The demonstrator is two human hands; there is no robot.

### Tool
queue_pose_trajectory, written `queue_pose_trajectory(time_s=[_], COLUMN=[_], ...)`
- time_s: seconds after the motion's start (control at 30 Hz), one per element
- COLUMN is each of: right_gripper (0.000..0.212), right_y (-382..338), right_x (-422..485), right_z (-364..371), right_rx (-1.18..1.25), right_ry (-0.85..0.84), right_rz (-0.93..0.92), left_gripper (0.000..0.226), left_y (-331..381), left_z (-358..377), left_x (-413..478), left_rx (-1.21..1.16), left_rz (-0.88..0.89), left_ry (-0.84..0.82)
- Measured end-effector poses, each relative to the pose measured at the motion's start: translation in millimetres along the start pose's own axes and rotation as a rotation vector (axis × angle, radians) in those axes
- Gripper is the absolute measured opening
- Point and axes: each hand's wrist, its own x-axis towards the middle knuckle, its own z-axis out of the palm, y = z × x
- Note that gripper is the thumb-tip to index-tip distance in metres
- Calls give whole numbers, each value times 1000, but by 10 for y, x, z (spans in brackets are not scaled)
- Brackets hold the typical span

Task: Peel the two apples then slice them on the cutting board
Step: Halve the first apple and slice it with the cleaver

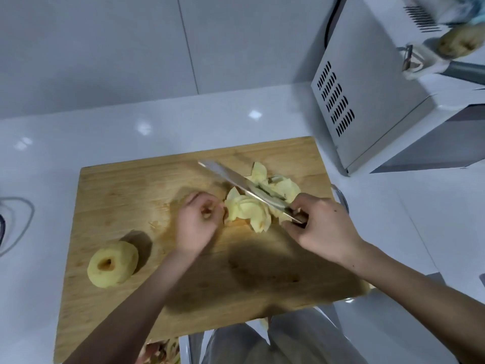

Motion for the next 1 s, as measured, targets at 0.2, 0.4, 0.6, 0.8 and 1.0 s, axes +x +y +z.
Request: queue_pose_trajectory(time_s=[0.2, 0.4, 0.6, 0.8, 1.0], right_gripper=[39, 51, 53, 38, 25], right_y=[148, 125, 111, 307, 441], right_x=[-90, -76, -100, -237, -328], right_z=[12, 123, 102, -68, -490], right_rx=[-150, -203, -316, -335, -318], right_ry=[51, 138, 155, 94, 43], right_rz=[-97, -246, -294, -171, 29], left_gripper=[23, 45, 52, 55, 51], left_y=[413, 840, 755, 398, 194], left_z=[-449, 108, 458, 472, 538], left_x=[-182, 25, 84, 271, 466], left_rx=[115, 234, 360, 396, 243], left_rz=[507, 564, 622, 297, 40], left_ry=[94, -211, -459, -482, -569])
